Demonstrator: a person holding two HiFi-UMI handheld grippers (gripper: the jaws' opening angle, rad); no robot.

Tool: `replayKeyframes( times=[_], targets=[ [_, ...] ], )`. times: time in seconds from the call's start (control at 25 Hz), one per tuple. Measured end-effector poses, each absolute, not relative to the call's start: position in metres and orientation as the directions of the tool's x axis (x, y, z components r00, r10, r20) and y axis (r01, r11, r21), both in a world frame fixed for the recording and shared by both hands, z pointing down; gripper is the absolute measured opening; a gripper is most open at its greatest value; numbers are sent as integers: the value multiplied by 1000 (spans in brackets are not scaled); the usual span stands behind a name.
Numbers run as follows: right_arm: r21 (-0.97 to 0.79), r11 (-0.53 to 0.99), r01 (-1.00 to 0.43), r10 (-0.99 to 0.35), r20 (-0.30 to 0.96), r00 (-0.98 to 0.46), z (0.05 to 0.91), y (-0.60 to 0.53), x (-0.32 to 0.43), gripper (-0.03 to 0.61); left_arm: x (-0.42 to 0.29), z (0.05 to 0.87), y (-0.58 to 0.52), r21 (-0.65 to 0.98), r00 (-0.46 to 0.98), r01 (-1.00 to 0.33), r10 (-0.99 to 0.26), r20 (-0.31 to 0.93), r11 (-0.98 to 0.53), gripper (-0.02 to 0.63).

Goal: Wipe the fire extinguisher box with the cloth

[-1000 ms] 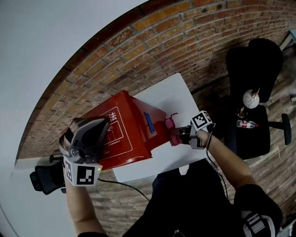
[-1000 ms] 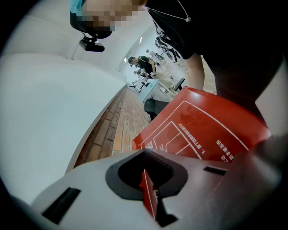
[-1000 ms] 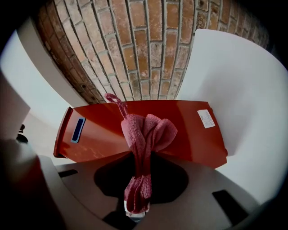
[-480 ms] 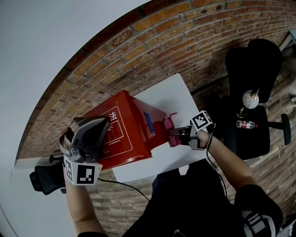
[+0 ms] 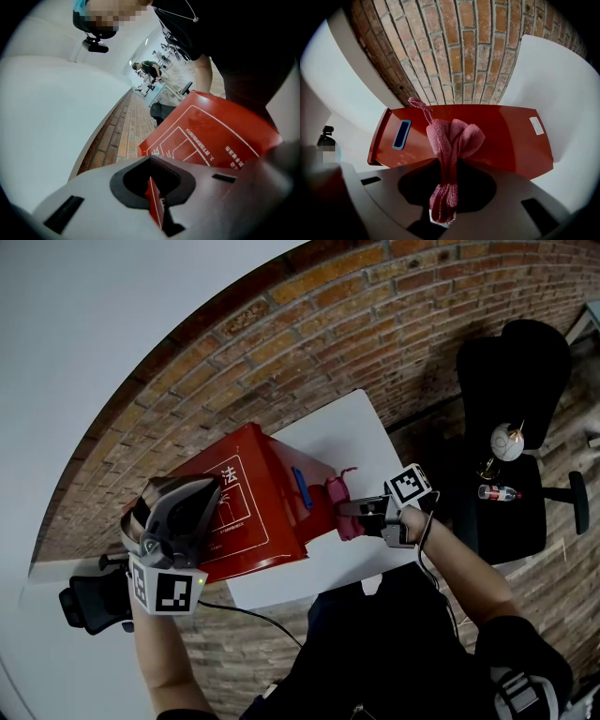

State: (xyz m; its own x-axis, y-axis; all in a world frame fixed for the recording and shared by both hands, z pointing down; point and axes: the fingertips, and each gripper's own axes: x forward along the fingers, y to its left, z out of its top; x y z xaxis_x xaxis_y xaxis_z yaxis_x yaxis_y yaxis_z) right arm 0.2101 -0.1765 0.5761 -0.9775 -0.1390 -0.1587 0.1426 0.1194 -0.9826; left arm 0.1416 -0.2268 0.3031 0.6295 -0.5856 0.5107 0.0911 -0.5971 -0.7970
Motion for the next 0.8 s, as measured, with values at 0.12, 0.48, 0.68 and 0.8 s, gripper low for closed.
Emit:
replayKeyframes(
  times=[0.12,0.48,0.68,0.8],
  targets=[
    [-980,126,157,-138,-174,-975,567,-176,210,100,142,303,-227,-798,629,89,-587,509,-596,31],
    [-969,143,200,-138,-220,-966,543,-175,210,100,141,303,-228,-798,629,85,-589,508,-597,31],
    [-964,166,208,-132,-230,-964,530,-174,210,100,141,304,-227,-797,631,88,-586,508,-597,31],
    [-961,169,220,-130,-243,-961,521,-173,210,100,141,303,-227,-797,631,87,-586,508,-597,31]
  ],
)
